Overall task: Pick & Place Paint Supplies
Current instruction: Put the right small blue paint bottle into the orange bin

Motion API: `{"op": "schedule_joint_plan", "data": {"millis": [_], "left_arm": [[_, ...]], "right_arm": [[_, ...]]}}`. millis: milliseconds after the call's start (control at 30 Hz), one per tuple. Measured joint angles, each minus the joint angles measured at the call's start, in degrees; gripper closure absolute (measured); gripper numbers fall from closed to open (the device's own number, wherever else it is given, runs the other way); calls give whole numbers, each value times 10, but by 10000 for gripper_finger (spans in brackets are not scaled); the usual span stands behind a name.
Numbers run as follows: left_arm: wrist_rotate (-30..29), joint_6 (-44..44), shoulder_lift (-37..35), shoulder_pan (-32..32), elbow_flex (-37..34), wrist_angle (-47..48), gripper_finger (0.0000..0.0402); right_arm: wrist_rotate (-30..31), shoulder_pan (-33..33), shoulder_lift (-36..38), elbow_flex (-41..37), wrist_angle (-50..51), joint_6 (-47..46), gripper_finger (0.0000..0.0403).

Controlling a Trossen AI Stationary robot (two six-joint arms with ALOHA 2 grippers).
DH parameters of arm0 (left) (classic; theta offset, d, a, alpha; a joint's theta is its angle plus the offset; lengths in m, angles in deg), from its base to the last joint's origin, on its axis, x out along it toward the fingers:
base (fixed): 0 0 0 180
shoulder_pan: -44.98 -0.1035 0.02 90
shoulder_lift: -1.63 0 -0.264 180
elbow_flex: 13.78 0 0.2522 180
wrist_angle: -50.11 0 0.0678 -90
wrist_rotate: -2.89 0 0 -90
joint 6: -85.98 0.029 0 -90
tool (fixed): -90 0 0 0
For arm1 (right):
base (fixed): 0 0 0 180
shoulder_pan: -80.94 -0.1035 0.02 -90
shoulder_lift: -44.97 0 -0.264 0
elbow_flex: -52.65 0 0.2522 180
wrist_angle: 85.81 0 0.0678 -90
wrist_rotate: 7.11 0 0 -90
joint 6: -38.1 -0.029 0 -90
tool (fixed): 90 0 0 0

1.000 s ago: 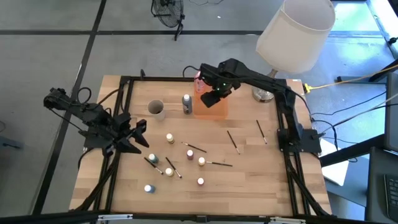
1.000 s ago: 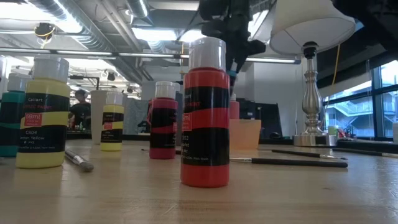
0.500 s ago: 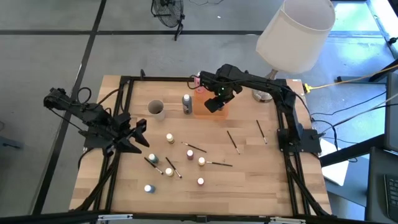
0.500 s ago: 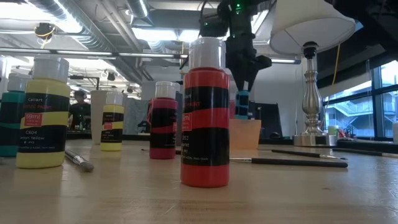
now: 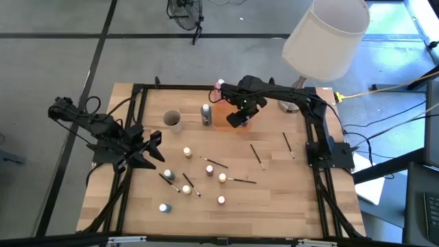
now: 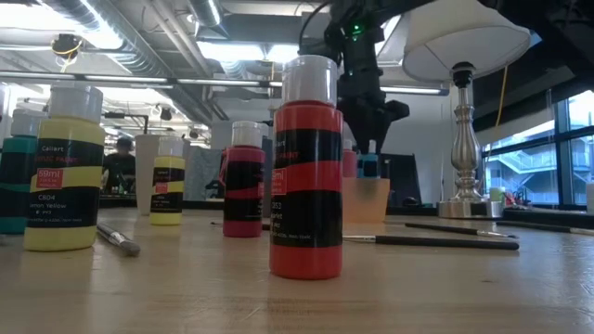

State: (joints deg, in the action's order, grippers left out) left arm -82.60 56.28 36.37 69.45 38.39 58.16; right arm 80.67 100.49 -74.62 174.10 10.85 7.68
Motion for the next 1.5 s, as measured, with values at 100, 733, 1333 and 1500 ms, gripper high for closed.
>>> {"op": "schedule_joint_plan", "data": {"millis": [100,733,1333,1500], "left_arm": [[0,0,0,0,0,0,235],[0,0,0,0,0,0,235],[0,-1,0,0,0,0,235],[0,-1,0,0,0,0,235]], "right_arm": [[-1,1,0,-8,-10,0,283],[-16,4,0,-49,-43,-6,283],[-30,4,0,-49,-54,-8,275],[-30,4,0,-49,-53,-8,274]]}}
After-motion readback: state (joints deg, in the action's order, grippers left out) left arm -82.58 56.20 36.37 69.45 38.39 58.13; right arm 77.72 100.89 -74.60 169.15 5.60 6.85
